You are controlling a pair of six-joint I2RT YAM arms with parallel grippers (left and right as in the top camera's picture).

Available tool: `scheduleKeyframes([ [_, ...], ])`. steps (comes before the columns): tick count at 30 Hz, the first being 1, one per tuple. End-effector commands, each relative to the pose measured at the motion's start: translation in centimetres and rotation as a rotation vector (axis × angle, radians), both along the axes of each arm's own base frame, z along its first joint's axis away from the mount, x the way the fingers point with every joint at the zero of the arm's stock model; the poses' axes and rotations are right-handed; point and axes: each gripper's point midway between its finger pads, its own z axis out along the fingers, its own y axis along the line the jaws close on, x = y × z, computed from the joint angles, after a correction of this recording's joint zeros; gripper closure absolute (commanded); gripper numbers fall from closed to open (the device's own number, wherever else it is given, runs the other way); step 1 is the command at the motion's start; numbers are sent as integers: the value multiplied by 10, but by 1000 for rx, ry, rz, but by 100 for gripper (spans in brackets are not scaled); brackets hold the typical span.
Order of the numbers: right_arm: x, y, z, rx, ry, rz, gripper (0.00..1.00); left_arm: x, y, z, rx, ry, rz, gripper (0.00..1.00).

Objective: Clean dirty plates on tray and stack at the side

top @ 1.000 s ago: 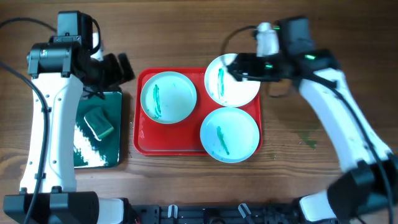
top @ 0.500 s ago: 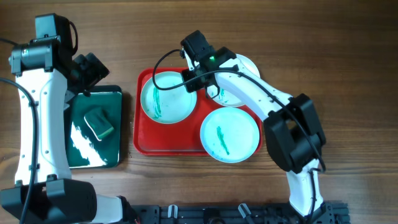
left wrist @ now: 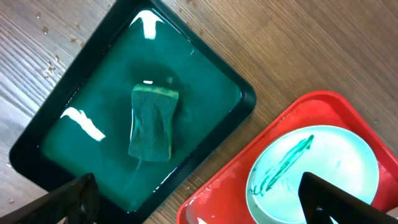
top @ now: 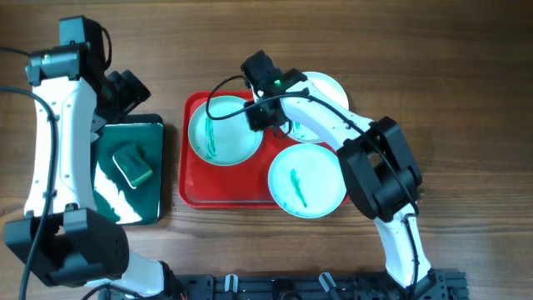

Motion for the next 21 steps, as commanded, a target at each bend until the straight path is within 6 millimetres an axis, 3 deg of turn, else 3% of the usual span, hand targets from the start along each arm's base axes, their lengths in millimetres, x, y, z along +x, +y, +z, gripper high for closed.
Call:
scheduleKeyframes([
  [1,-6,2,-10,8,71,-95,81,0,5,-12,14,38,23,0],
  [5,-8,2,-10,14,87,-132,96,-8,4,-29,7,94,15,0],
  [10,-7,2,-10,16,83,-132,96,-33,0,-62,-9,196,27,8],
  [12,-7,2,-10,17,83,-131,96,-43,-2,-86,-14,229,34,9],
  [18,-6,5,-9,30,80,-122,96,-40,-1,-134,-6,163,49,27],
  [21,-6,5,-9,30,81,-122,96,-39,5,-147,31,138,53,28],
])
